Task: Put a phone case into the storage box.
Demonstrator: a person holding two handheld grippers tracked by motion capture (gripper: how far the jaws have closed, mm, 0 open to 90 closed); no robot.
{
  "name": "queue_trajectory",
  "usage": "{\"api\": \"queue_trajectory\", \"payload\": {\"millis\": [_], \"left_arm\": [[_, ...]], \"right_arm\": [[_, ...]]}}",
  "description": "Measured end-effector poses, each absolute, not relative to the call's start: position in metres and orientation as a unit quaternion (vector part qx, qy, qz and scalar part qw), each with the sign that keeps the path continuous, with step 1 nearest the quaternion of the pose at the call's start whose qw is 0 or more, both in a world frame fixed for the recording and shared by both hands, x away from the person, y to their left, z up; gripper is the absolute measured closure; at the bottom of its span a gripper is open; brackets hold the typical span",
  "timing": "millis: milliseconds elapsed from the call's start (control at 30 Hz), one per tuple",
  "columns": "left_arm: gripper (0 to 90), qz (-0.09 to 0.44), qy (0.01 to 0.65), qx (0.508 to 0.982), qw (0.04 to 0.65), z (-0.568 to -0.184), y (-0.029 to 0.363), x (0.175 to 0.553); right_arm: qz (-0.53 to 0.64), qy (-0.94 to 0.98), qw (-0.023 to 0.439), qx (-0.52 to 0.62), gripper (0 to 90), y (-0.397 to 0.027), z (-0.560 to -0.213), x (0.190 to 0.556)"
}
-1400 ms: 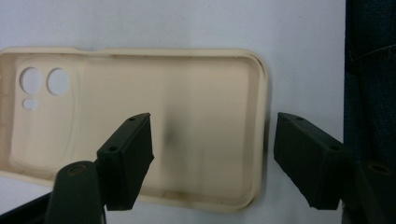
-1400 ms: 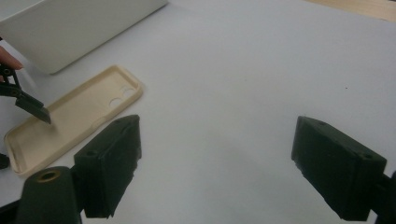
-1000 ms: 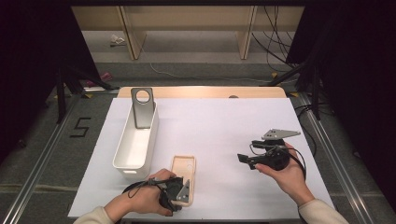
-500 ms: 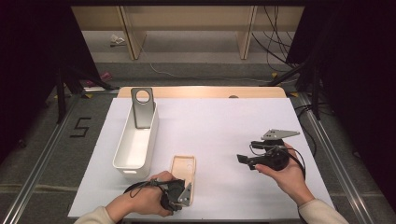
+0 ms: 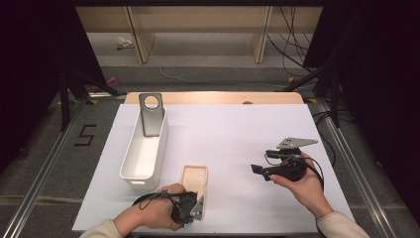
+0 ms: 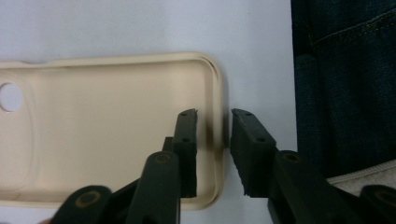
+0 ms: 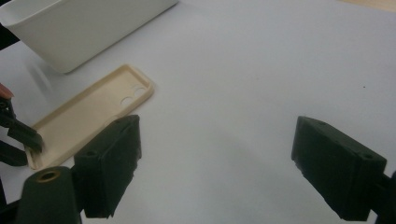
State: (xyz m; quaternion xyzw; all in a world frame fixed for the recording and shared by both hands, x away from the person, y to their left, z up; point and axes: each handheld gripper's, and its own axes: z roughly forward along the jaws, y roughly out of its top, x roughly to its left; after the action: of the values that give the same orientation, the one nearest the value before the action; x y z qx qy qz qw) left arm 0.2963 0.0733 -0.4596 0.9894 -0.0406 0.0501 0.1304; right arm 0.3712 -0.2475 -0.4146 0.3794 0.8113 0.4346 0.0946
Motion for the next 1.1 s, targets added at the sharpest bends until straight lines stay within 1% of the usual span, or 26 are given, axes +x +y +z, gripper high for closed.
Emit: {"api": "queue_trajectory", "payload": {"millis": [67, 233, 367, 500, 567, 833, 1000, 1100], "left_arm": [[75.1, 0.054, -0.047, 0.989, 0.129, -0.4595, 0.0737, 0.2965], [75.8, 0.061, -0.055, 0.989, 0.126, -0.4593, 0.0730, 0.2958], [78.0, 0.062, -0.057, 0.988, 0.127, -0.4595, 0.0728, 0.2938], [80.9, 0.061, -0.060, 0.989, 0.123, -0.4589, 0.0722, 0.2924], [83.9, 0.061, -0.063, 0.989, 0.121, -0.4584, 0.0720, 0.2921], [86.7, 0.060, -0.063, 0.989, 0.119, -0.4584, 0.0724, 0.2896], [87.5, 0.074, -0.069, 0.988, 0.120, -0.4582, 0.0725, 0.2881], [87.8, 0.081, -0.063, 0.987, 0.124, -0.4569, 0.0729, 0.2877]], "right_arm": [[0.435, 0.811, 0.094, 0.379, 16.7, -0.2475, -0.4145, 0.3712], [0.435, 0.811, 0.095, 0.379, 16.7, -0.2476, -0.4145, 0.3711], [0.435, 0.812, 0.094, 0.379, 16.7, -0.2473, -0.4146, 0.3709], [0.435, 0.812, 0.093, 0.378, 16.7, -0.2471, -0.4146, 0.3709], [0.436, 0.812, 0.093, 0.378, 16.7, -0.2471, -0.4145, 0.3709], [0.437, 0.812, 0.091, 0.377, 16.7, -0.2473, -0.4143, 0.3708], [0.436, 0.812, 0.092, 0.377, 16.8, -0.2469, -0.4143, 0.3706], [0.437, 0.811, 0.092, 0.377, 16.8, -0.2467, -0.4143, 0.3708]]}}
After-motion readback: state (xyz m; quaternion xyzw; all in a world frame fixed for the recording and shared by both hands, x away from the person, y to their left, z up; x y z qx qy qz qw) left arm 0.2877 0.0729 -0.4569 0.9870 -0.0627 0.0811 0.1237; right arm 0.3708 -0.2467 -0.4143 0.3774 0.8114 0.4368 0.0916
